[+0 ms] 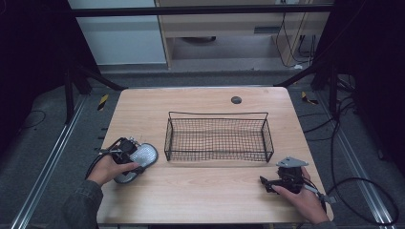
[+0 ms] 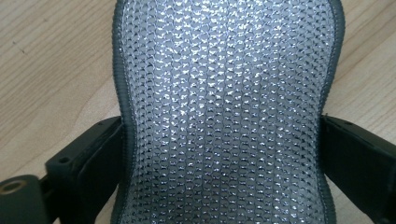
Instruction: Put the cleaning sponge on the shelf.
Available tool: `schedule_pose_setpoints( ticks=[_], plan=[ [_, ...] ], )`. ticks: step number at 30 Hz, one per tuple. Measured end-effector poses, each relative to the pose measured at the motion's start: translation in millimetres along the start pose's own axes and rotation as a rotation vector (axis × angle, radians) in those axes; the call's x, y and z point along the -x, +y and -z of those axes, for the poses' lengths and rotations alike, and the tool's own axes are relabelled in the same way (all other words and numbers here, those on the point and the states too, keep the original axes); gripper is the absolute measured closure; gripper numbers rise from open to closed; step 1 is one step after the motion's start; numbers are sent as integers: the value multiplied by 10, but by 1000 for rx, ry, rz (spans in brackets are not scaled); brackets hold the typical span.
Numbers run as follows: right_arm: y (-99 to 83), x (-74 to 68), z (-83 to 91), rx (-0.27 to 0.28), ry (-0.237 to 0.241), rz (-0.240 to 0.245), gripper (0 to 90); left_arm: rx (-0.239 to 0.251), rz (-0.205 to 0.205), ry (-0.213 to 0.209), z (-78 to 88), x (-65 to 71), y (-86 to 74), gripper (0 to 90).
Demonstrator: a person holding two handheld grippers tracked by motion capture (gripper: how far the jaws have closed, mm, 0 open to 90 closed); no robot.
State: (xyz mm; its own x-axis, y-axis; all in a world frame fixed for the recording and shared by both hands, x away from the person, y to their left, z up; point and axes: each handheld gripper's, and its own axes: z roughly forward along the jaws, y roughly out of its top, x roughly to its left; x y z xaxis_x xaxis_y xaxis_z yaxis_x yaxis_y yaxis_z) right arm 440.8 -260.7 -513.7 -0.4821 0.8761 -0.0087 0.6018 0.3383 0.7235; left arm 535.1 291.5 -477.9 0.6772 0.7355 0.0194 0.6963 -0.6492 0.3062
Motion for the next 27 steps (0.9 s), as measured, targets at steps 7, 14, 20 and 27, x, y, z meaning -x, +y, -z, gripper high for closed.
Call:
schedule_pose_setpoints(
  ticks=[7,14,20,27],
  plan=[
    [0,0,-1,0,0,1,6,32,-70,62,159,55,9,102],
    [0,0,-1,0,-1,0,6,79,-113,111,395,94,50,111],
    [1,0,-1,-1,-1,-1,6,119,-145,133,612,116,96,118],
    [1,-1,0,-1,1,-2,5,139,-172,152,799,150,156,128]
  ],
)
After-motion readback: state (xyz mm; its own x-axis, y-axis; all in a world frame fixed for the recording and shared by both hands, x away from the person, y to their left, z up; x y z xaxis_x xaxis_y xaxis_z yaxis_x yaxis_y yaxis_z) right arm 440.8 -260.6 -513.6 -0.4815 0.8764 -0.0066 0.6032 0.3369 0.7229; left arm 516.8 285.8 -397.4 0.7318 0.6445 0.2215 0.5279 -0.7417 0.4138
